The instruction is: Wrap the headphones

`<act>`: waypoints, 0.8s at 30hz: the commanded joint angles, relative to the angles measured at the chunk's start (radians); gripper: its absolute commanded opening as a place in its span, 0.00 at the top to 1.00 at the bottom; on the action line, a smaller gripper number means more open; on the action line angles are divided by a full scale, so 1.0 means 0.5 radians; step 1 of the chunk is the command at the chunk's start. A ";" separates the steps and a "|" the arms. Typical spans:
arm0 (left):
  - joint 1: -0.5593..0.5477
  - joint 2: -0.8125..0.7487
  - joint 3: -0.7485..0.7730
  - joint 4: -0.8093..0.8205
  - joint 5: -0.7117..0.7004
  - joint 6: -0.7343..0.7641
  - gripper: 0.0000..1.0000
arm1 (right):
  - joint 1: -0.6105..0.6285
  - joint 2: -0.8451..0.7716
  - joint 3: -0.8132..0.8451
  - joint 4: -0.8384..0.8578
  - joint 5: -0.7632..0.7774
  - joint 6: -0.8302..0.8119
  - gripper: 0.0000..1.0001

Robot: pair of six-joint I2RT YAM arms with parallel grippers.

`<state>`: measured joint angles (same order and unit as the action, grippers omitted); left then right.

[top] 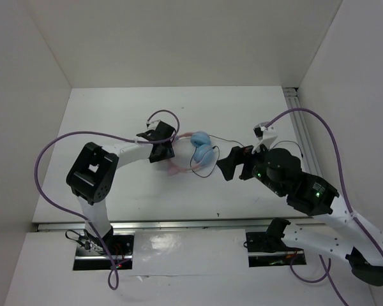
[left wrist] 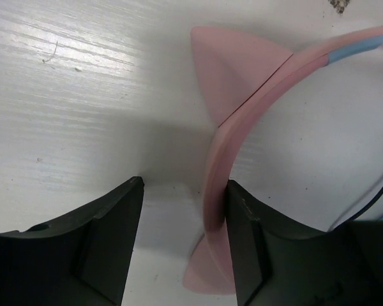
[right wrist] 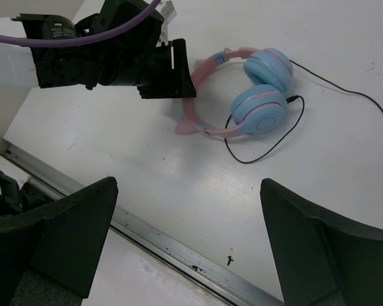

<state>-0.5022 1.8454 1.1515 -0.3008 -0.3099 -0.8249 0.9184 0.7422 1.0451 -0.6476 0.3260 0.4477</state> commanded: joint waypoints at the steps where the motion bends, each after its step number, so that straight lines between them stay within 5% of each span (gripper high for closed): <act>1: 0.007 0.119 0.007 -0.144 -0.006 -0.096 0.36 | 0.010 -0.021 0.067 0.046 0.023 -0.012 0.00; 4: 0.007 0.120 0.007 -0.162 -0.031 -0.117 0.47 | 0.010 -0.039 0.067 0.046 0.023 -0.012 0.00; 6: 0.007 0.120 -0.011 -0.162 -0.049 -0.117 0.69 | 0.010 -0.039 0.085 0.046 0.002 0.007 0.00; 13: -0.011 0.236 0.059 -0.233 -0.067 -0.117 0.99 | 0.010 -0.079 0.085 0.089 -0.060 0.007 0.00; 19: -0.057 0.020 0.212 -0.686 -0.389 -0.255 1.00 | 0.010 0.028 -0.010 0.169 -0.240 -0.180 0.00; 24: -0.100 -0.401 0.599 -1.235 -0.775 -0.268 1.00 | 0.010 -0.024 -0.365 0.871 -0.716 -0.441 0.00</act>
<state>-0.5529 1.8229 1.3193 -0.6827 -0.5034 -0.9478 0.9184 0.7353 0.9363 -0.4603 0.1326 0.3393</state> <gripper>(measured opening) 0.265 0.999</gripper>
